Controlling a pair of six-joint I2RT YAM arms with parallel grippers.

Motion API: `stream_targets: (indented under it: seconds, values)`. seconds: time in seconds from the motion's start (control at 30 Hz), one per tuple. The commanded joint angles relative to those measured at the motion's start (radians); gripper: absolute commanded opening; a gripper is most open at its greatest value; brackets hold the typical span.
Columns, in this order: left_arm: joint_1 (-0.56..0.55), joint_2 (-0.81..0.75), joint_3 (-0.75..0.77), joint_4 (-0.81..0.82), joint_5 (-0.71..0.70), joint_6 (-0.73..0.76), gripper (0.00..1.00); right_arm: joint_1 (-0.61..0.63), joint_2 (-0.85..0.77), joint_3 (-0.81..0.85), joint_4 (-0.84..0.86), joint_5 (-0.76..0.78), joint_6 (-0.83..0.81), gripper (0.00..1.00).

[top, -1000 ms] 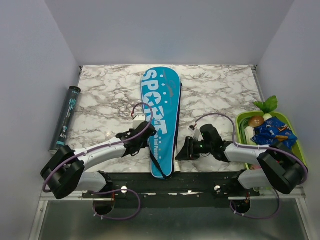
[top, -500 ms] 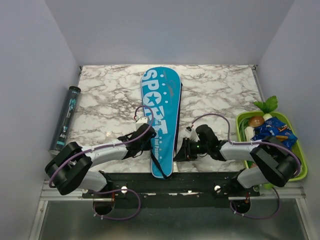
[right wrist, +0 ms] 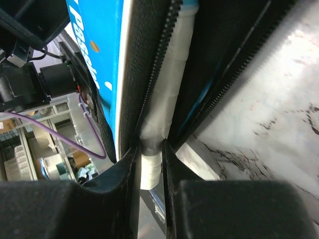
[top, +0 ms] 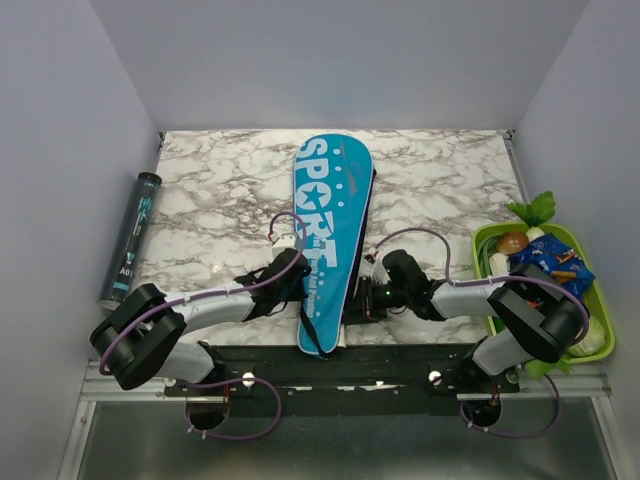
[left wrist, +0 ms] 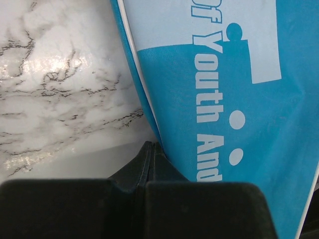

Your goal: Pack up the badminton gear

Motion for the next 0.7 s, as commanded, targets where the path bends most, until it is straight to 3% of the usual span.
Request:
stream_targets:
  seconds: [0.0, 0.47, 0.6, 0.67]
  values:
    - [-0.019, 0.033, -0.050, -0.035, 0.105, -0.027, 0.00, 0.025, 0.044, 0.053, 0.116, 0.039, 0.040, 0.22]
    - [-0.028, -0.003, -0.078, -0.037, 0.094, -0.035, 0.00, 0.066, 0.135, 0.214, 0.129, 0.096, 0.079, 0.20]
    - [-0.029, -0.039, -0.064, -0.096, 0.031, -0.027, 0.00, 0.068, 0.101, 0.187, 0.059, 0.117, 0.054, 0.26]
    - [-0.028, -0.081, -0.052, -0.147, -0.008, -0.032, 0.01, 0.068, 0.049, 0.179, -0.040, 0.156, 0.017, 0.34]
